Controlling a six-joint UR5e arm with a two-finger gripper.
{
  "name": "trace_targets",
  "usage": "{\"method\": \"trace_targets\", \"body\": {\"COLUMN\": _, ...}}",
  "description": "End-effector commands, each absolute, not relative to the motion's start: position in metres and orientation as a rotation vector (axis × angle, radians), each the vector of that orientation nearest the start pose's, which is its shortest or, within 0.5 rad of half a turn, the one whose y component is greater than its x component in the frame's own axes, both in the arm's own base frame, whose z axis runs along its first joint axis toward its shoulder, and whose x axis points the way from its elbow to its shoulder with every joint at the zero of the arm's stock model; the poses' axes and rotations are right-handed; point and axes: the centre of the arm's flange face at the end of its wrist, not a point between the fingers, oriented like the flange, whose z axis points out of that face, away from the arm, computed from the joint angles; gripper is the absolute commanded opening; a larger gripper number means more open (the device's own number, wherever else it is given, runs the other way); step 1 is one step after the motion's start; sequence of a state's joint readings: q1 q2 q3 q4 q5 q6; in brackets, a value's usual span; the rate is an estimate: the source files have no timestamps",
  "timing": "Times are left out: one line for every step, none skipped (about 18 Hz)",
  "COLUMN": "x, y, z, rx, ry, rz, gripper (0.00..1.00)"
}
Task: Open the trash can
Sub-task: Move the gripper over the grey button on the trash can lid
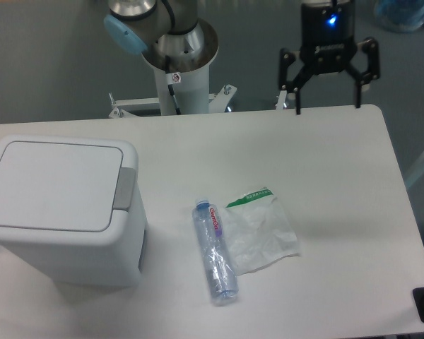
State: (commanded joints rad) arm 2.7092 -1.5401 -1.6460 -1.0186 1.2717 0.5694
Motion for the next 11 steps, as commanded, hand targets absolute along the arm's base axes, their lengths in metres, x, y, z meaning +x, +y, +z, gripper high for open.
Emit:
{"method": "trace_targets", "body": {"x": -0.391, "y": 0.37, "z": 0.534, "rx": -2.499, "ry": -0.635, "rz": 0.23, "gripper": 1.0}}
{"method": "trace_targets", "body": {"x": -0.385, "y": 0.377, "z": 0.532, "rx": -2.501, "ry": -0.632, "rz": 0.216, "gripper": 1.0}}
{"method": "trace_targets", "body": {"x": -0.379, "y": 0.384, "z": 0.531, "rx": -2.503, "ry": -0.616, "rz": 0.205, "gripper": 1.0}}
{"method": "trace_targets", "body": {"x": -0.373, "y": 0.392, "z": 0.528, "rx": -2.51, "ry": -0.598, "rz": 0.188, "gripper": 1.0}}
{"method": "trace_targets", "body": {"x": -0.367, "y": 0.402, "z": 0.524, "rx": -2.517, "ry": -0.592, "rz": 0.169, "gripper": 1.0}}
{"method": "trace_targets", "body": {"x": -0.361, "y": 0.411, "z": 0.522, "rx": -2.514, "ry": -0.606, "rz": 0.147, "gripper": 1.0}}
{"method": "trace_targets", "body": {"x": -0.356, "y": 0.42, "z": 0.519, "rx": -2.509, "ry": -0.614, "rz": 0.128, "gripper": 1.0}}
{"method": "trace_targets", "body": {"x": -0.35, "y": 0.429, "z": 0.516, "rx": -2.504, "ry": -0.61, "rz": 0.122, "gripper": 1.0}}
{"method": "trace_targets", "body": {"x": -0.345, "y": 0.439, "z": 0.512, "rx": -2.503, "ry": -0.597, "rz": 0.115, "gripper": 1.0}}
{"method": "trace_targets", "body": {"x": -0.34, "y": 0.447, "z": 0.51, "rx": -2.502, "ry": -0.595, "rz": 0.105, "gripper": 1.0}}
{"method": "trace_targets", "body": {"x": -0.335, "y": 0.455, "z": 0.506, "rx": -2.506, "ry": -0.602, "rz": 0.083, "gripper": 1.0}}
